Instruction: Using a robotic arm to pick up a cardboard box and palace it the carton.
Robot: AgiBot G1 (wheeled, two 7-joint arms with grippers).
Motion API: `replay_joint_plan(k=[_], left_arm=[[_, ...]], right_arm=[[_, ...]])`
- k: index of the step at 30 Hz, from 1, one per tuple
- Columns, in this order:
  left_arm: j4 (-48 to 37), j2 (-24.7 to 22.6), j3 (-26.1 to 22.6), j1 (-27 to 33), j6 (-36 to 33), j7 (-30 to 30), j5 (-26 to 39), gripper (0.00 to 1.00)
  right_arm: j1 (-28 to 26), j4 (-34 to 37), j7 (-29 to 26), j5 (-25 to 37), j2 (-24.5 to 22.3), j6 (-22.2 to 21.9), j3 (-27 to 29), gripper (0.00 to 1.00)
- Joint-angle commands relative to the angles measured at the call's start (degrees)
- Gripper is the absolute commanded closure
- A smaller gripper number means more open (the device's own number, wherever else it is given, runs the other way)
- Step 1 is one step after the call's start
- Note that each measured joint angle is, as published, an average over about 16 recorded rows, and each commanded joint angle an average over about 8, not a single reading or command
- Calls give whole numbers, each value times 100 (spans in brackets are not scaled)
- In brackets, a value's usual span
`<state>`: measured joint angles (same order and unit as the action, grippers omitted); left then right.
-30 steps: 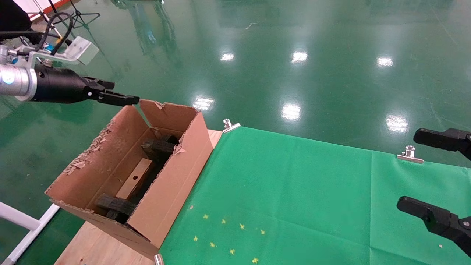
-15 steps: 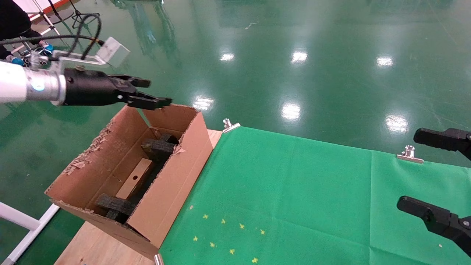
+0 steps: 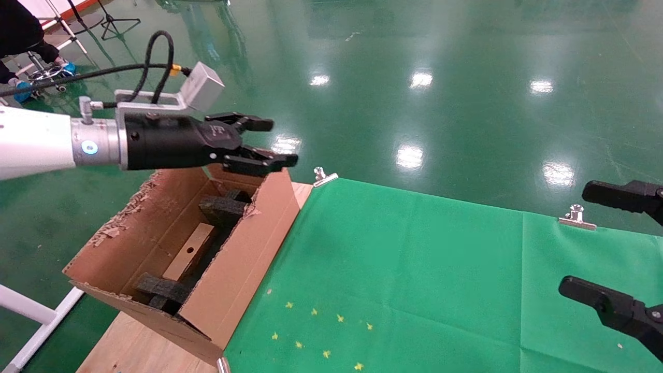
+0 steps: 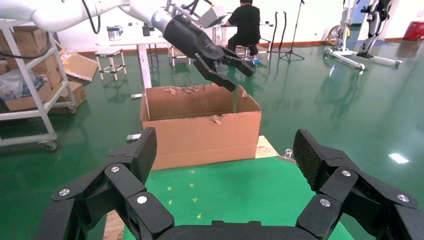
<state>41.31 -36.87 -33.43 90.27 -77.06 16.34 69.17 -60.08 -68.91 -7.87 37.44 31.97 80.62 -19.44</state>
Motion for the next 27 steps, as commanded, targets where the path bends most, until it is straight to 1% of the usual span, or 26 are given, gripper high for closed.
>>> replay_joint_plan(k=[1,27], left_arm=[[188,11,102,-168,-50,-33,-159,0],[2739,157,1478,-2437,-733,-474,-2319,0]], right_arm=[[0,0,0,0,0,0,0,0],[0,0,0,0,0,0,0,0]])
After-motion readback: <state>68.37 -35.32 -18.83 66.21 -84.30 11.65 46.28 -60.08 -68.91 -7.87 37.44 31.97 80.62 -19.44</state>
